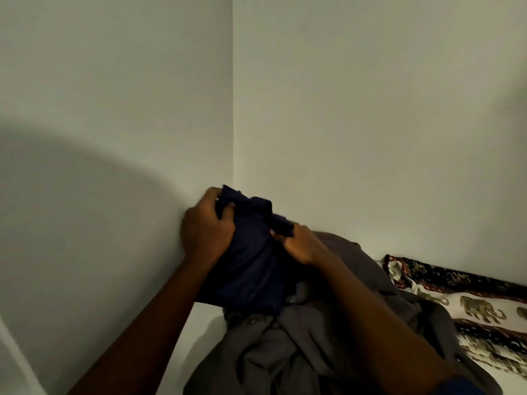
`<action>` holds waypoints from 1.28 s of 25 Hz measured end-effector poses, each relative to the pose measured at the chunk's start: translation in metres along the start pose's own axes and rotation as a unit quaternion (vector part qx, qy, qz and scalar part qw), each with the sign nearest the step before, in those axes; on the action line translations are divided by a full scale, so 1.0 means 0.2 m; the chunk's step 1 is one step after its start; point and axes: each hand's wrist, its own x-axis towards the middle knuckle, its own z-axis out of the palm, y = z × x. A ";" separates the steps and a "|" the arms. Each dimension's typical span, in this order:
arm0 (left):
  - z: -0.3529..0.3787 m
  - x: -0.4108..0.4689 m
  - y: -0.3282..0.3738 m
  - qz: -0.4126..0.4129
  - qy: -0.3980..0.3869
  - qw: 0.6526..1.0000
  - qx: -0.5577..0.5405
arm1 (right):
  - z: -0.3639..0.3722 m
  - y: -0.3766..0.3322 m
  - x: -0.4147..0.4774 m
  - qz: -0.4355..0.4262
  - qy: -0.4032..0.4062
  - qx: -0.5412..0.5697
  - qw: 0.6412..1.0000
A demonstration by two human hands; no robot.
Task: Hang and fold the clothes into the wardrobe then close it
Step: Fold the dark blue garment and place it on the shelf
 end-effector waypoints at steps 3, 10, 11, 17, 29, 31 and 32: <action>0.12 0.00 -0.10 0.007 -0.054 0.994 0.093 | 0.08 0.05 0.01 0.037 -0.057 -0.117 0.991; 0.22 -0.16 -0.34 -0.101 -0.145 0.965 0.191 | -0.02 0.07 -0.09 0.168 -0.199 -0.167 0.951; 0.25 -0.16 -0.37 -0.106 -0.155 0.963 0.193 | -0.02 0.09 -0.05 0.173 -0.204 -0.168 0.949; 0.48 -0.03 -0.46 -0.082 -0.162 0.964 0.194 | 0.12 0.33 0.21 0.194 -0.026 -0.078 0.978; 0.60 -0.21 -0.33 0.032 -0.459 0.855 0.239 | 0.14 0.41 0.11 0.219 0.119 -0.005 0.969; 0.60 -0.18 -0.36 0.042 -0.460 0.842 0.278 | 0.12 0.41 0.06 0.215 0.111 -0.049 0.969; 0.61 -0.17 -0.37 0.045 -0.460 0.836 0.296 | 0.11 0.42 0.04 0.218 0.106 -0.065 0.968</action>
